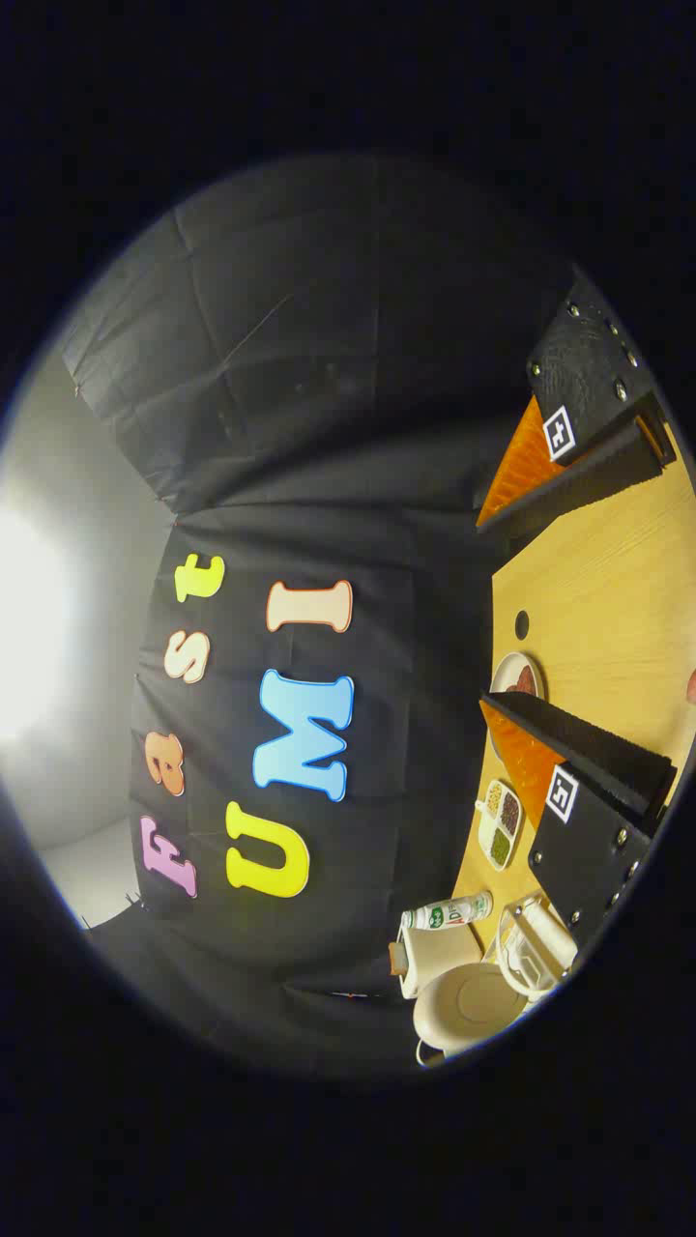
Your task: Take the plate from the dish rack, then take the spoon from the basket and place it into the plate.
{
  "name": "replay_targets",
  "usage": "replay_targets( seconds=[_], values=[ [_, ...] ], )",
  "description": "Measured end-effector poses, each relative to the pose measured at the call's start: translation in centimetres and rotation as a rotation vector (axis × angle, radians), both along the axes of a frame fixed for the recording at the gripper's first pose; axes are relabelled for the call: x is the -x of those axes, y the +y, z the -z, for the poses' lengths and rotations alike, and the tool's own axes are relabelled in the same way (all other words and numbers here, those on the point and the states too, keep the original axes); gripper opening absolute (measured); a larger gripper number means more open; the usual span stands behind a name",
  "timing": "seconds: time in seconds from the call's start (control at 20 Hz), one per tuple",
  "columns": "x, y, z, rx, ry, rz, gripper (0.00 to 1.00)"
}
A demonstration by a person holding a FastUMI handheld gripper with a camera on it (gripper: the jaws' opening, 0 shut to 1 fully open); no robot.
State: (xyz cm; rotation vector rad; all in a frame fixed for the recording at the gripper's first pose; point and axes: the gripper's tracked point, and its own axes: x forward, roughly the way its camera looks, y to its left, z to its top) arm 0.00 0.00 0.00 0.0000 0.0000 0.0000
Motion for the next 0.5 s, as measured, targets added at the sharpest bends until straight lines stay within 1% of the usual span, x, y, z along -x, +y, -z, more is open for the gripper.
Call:
replay_targets(
  seconds=[0.2,0.5],
  values=[
    [1.4,7.6,-2.8,-0.026,0.021,-0.071,0.99],
    [2.3,18.1,-4.6,-0.050,0.045,-0.203,0.99]
  ],
)
